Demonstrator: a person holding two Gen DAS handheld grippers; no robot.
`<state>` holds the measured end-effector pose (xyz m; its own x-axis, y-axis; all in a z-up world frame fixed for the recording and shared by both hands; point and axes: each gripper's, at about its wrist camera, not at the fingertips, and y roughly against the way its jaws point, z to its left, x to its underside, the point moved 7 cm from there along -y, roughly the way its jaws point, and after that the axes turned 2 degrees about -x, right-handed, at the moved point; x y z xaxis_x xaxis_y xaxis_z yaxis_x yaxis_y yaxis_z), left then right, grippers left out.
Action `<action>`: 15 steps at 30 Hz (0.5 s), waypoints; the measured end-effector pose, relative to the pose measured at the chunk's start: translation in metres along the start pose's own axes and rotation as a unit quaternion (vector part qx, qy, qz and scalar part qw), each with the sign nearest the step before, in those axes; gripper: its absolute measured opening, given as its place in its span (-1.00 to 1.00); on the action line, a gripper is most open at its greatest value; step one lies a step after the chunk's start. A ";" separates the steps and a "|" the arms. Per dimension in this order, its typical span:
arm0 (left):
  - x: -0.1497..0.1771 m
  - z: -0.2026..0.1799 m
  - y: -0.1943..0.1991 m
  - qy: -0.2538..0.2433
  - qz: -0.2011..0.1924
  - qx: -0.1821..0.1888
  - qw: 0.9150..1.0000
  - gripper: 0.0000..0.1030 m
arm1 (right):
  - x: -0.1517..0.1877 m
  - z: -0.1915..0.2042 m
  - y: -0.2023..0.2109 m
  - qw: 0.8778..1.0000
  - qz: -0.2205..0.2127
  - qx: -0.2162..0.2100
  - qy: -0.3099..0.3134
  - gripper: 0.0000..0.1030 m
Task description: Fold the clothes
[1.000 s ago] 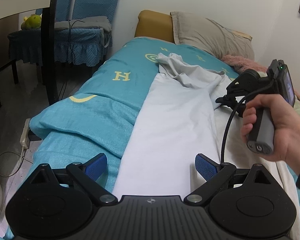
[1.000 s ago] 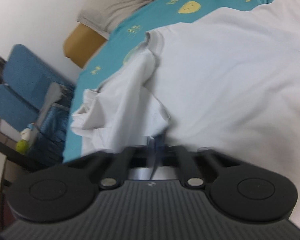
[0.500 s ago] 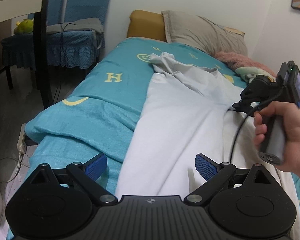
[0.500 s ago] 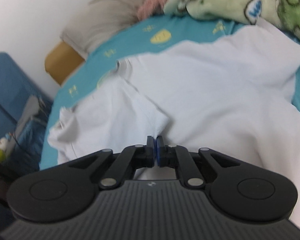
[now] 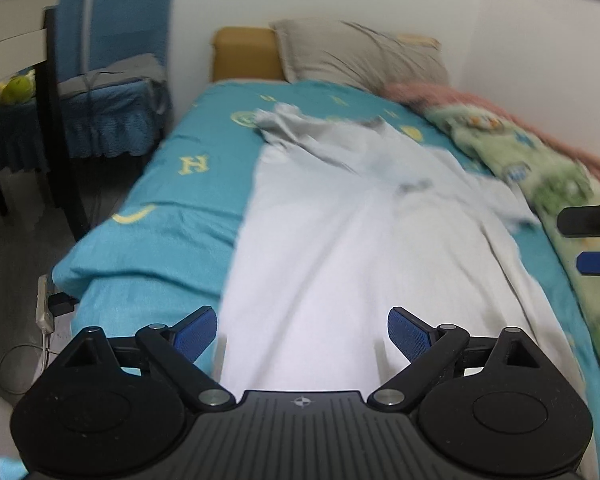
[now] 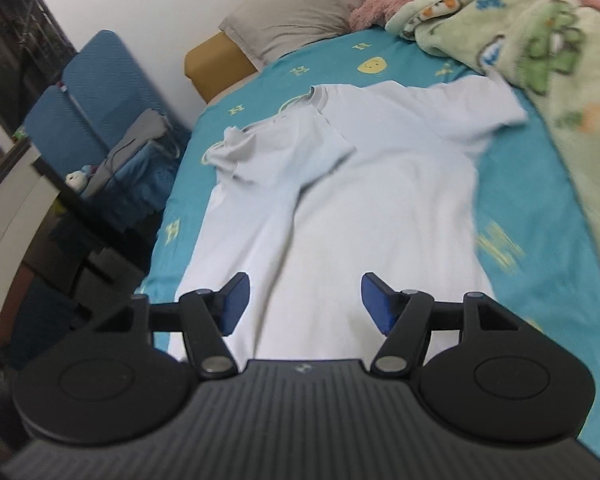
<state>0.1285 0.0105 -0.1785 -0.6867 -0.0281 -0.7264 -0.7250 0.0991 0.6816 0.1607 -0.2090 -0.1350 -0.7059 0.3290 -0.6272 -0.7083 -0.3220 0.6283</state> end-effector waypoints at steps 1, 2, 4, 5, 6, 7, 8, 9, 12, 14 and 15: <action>0.007 -0.005 0.007 -0.006 0.010 0.011 1.000 0.77 | 0.009 -0.003 0.012 1.000 -0.002 -0.001 0.000 0.26; 0.015 -0.009 0.013 -0.010 0.020 0.025 0.999 0.75 | 0.019 -0.006 0.024 1.000 -0.005 -0.001 -0.001 0.26; 0.030 -0.016 0.024 -0.013 0.042 0.048 0.998 0.67 | 0.030 -0.011 0.035 1.000 -0.006 0.005 -0.007 0.28; 0.037 -0.018 0.028 -0.011 0.056 0.054 0.997 0.64 | 0.033 -0.013 0.038 1.000 -0.007 0.005 -0.010 0.28; 0.045 -0.021 0.030 -0.008 0.070 0.061 0.996 0.59 | 0.034 -0.014 0.041 1.000 -0.009 0.002 -0.014 0.28; 0.052 -0.023 0.031 -0.004 0.085 0.067 0.994 0.52 | 0.034 -0.014 0.042 1.000 -0.012 -0.002 -0.016 0.28; 0.058 -0.027 0.032 -0.005 0.096 0.072 0.993 0.48 | 0.032 -0.012 0.043 1.000 -0.017 -0.004 -0.015 0.28; 0.063 -0.032 0.033 -0.016 0.103 0.075 0.992 0.39 | 0.030 -0.011 0.043 1.000 -0.021 -0.004 -0.011 0.28; 0.077 -0.050 0.039 -0.055 0.113 0.085 0.988 0.27 | 0.028 -0.011 0.042 1.000 -0.025 -0.002 -0.002 0.28; 0.083 -0.061 0.044 -0.083 0.111 0.091 0.986 0.21 | 0.030 -0.013 0.041 1.000 -0.023 -0.003 -0.004 0.28; 0.085 -0.064 0.044 -0.091 0.112 0.090 0.985 0.17 | 0.032 -0.015 0.042 1.000 -0.023 -0.004 -0.007 0.28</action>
<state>0.0347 -0.0515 -0.2045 -0.7957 0.1909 -0.5748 -0.5241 0.2588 0.8114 0.1087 -0.2251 -0.1352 -0.6732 0.3553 -0.6485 -0.7394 -0.3141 0.5955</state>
